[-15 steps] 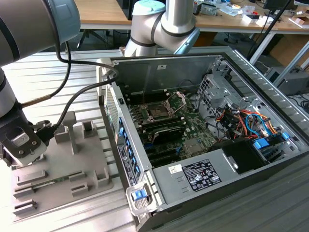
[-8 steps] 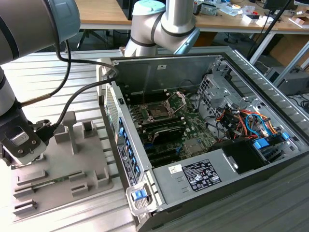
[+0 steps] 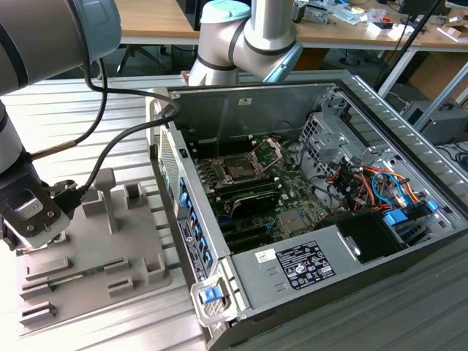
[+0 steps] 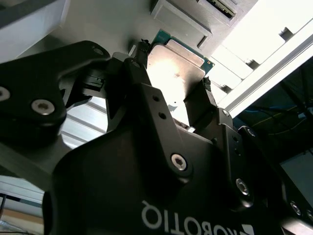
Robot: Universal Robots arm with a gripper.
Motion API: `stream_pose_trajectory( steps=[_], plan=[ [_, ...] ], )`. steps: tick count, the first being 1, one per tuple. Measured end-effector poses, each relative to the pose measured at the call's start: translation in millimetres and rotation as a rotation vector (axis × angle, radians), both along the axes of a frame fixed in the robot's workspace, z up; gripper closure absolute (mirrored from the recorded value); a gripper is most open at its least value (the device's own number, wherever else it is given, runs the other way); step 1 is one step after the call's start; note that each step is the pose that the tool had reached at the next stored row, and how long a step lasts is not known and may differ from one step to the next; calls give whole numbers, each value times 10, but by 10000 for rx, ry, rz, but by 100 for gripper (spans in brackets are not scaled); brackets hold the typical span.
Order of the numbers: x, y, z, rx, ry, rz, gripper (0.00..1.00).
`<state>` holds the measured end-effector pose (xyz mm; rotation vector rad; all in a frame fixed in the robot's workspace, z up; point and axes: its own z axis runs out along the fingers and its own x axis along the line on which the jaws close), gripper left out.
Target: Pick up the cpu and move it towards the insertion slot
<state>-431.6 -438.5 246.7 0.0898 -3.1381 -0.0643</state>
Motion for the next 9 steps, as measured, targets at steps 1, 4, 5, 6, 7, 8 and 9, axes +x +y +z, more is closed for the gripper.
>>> stream_pose_trajectory(
  steps=[1,4,5,6,7,8,9],
  plan=[
    [0,0,3,0,0,0,45],
    [0,0,16,1,0,0,45],
    [0,0,22,1,-1,0,45],
    [0,0,26,0,0,0,45],
    [0,0,29,0,0,0,45],
    [0,0,32,0,0,0,45],
    [0,0,35,0,0,-1,45]
  ],
)
